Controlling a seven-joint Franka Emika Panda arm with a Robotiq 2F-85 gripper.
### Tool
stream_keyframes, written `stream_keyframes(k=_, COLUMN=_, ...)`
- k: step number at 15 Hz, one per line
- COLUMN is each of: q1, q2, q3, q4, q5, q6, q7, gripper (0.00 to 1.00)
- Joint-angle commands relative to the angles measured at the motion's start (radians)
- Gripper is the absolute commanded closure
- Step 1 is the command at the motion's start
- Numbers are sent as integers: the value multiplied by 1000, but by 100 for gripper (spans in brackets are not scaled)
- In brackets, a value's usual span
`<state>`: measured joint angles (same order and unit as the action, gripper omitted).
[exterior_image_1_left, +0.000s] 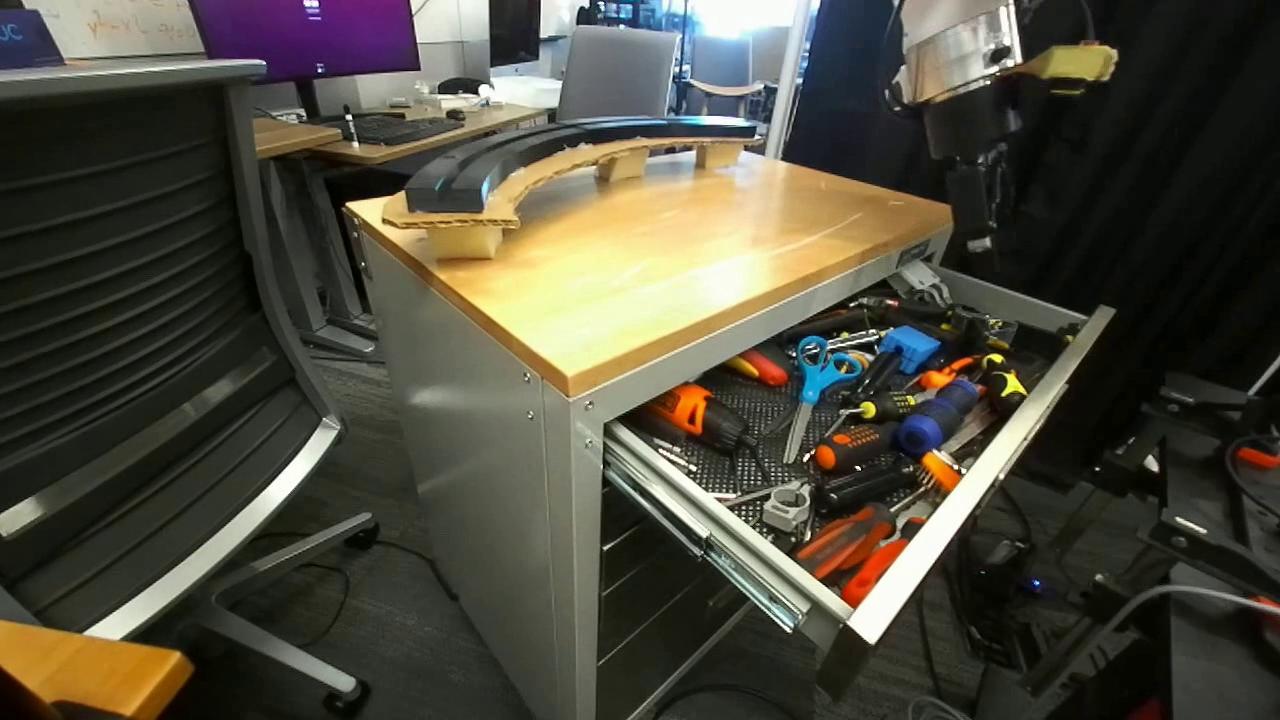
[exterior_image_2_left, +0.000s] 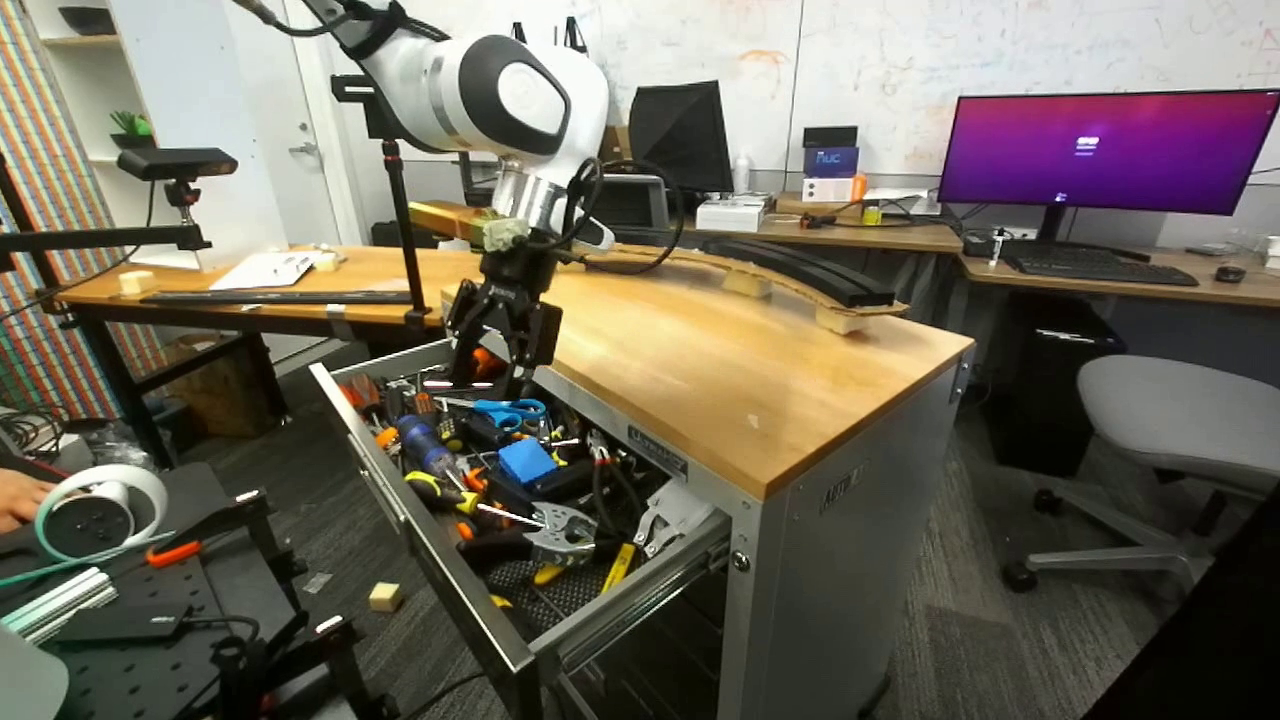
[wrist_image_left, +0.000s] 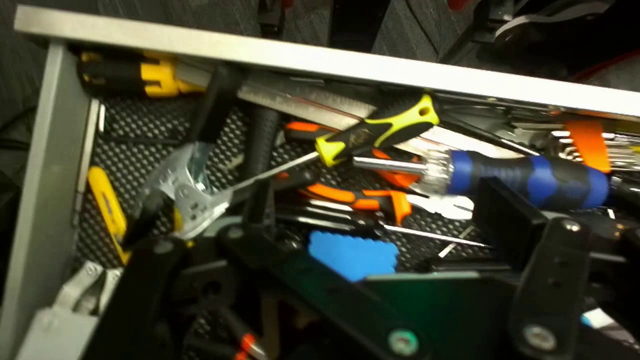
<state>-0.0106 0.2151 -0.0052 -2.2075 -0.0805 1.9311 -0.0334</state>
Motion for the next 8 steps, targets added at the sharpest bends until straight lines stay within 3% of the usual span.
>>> stream_keyframes(k=1, q1=-51, q2=-144, q3=-49, q4=-221, q5=61, q6=123, q7=57, gripper=0)
stream_keyframes(k=4, q1=-90, q2=-185, q3=-84, q4=-328, q5=144, q6=181, q7=74, gripper=0)
stream_keyframes(k=7, q1=-97, q2=-142, q3=-95, q4=-357, q5=202, q6=229, q7=122, gripper=0)
stream_keyframes(k=8, q1=-94, q2=-121, q3=-96, q4=-362, q5=194, q6=247, q7=153, gripper=19)
